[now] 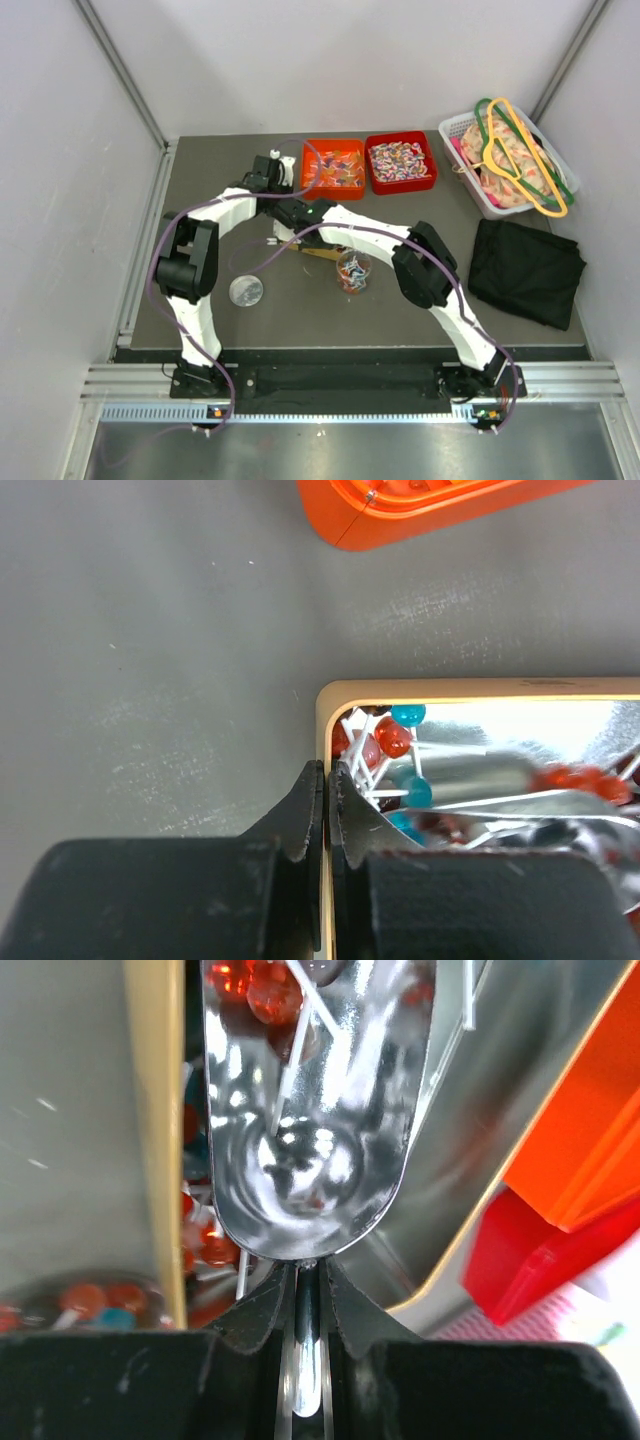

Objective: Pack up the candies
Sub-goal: Scoop the fake candies from the storage box.

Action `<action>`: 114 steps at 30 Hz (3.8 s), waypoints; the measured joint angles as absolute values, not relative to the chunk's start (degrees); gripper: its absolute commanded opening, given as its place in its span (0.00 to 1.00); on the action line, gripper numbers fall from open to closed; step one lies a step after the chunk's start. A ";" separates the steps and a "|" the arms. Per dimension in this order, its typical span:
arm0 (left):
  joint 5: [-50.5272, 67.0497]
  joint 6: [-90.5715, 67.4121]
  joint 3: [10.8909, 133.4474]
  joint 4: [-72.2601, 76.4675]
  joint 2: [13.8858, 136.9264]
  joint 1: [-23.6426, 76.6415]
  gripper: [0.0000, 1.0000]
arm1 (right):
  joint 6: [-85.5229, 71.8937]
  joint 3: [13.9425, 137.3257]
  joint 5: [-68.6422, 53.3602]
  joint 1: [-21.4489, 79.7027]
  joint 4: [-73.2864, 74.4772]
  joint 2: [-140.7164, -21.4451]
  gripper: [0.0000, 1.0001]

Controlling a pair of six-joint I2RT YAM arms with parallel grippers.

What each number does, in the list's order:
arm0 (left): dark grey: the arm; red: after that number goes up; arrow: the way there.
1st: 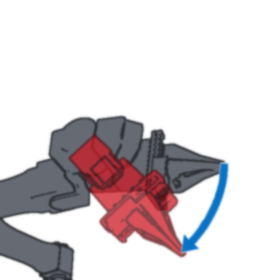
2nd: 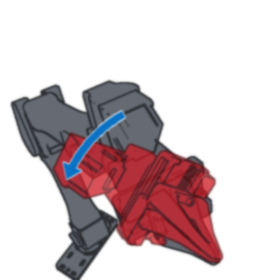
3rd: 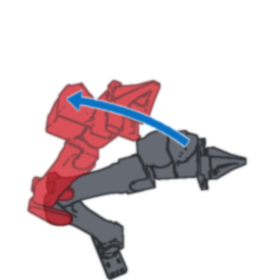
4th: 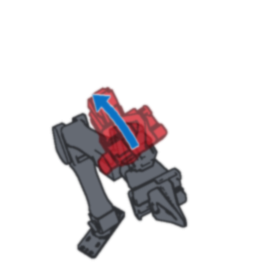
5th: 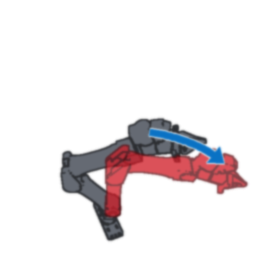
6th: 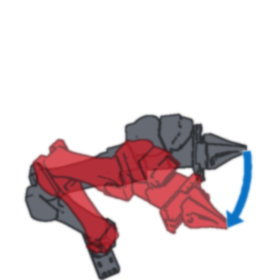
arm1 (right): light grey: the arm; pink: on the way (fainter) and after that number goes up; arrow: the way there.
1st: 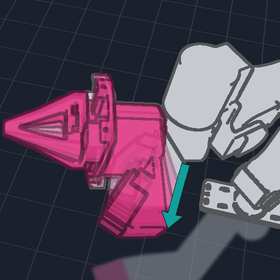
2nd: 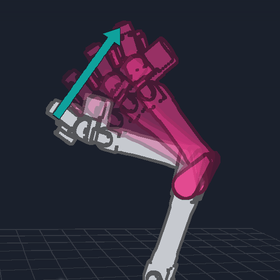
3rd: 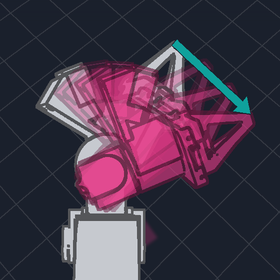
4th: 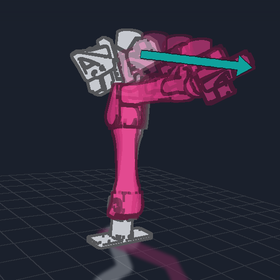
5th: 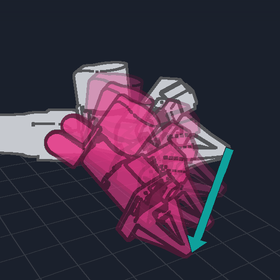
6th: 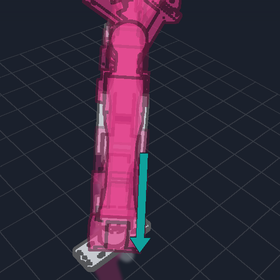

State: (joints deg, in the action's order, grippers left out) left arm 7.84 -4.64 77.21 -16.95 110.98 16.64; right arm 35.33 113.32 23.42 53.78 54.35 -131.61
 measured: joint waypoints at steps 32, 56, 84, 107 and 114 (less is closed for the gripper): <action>7.20 -4.78 76.01 -16.64 110.10 16.49 0.00 | 51.79 113.40 46.09 62.39 49.65 -135.94 0.00; 7.03 -4.34 75.99 -17.45 109.86 15.84 0.00 | 29.50 116.18 19.79 55.99 52.66 -133.32 0.00; 8.51 -5.15 75.33 -18.02 109.23 13.80 0.00 | 22.22 111.02 3.90 49.71 52.93 -126.69 0.00; 8.03 -5.89 75.31 -16.69 109.23 12.82 0.00 | 20.88 111.50 12.67 50.26 48.75 -128.55 0.00; 7.81 -5.89 75.31 -16.69 109.23 12.80 0.00 | 20.84 111.57 15.29 50.63 47.27 -130.26 0.00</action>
